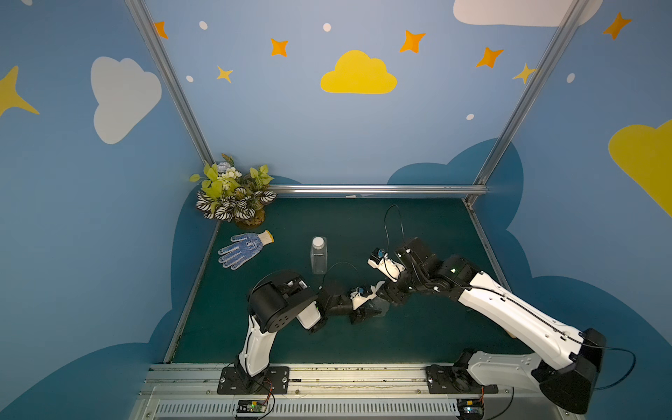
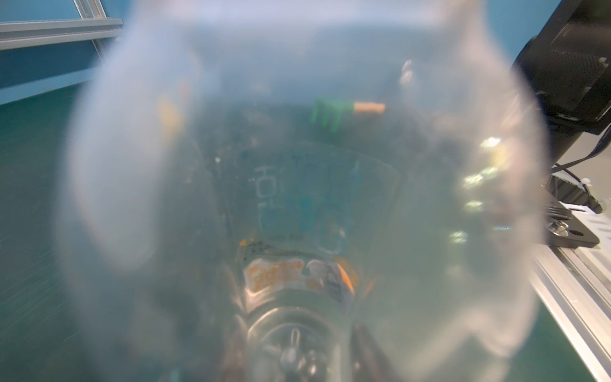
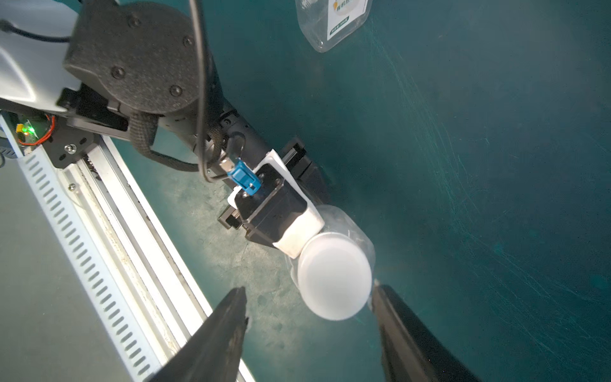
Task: Screw on the bottle caps
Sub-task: Screw the bottle cap onto the plastic bottle.
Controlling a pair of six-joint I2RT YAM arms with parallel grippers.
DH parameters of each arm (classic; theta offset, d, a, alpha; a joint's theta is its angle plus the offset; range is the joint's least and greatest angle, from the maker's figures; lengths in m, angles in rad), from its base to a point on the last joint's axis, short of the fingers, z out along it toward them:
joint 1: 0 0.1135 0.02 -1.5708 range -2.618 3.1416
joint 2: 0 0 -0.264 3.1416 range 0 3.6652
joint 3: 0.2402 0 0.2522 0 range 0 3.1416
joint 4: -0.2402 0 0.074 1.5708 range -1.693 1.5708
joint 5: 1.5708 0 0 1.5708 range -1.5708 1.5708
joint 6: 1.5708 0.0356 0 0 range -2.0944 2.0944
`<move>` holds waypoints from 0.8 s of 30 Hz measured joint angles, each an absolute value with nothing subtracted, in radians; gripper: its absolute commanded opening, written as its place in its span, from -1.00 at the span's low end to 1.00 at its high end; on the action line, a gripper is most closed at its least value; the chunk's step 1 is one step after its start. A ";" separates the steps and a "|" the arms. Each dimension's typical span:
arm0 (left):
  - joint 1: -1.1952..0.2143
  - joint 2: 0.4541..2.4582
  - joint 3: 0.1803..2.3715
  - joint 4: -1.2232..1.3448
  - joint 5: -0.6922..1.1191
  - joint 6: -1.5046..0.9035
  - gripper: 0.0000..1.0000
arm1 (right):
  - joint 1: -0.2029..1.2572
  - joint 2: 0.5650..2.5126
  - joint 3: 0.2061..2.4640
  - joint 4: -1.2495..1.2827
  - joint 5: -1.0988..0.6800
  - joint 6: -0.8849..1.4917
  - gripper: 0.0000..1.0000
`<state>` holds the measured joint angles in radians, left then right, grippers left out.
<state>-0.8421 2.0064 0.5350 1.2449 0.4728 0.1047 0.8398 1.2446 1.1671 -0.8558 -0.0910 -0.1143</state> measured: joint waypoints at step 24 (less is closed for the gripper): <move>-0.842 2.006 0.535 1.244 0.473 0.106 -0.10 | 0.833 1.299 1.173 -0.856 -0.058 -0.133 -0.15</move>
<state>-0.8421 2.0064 0.5350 1.2442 0.4728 0.1062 0.8330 1.2995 1.1728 -0.8558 -0.0582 -0.1329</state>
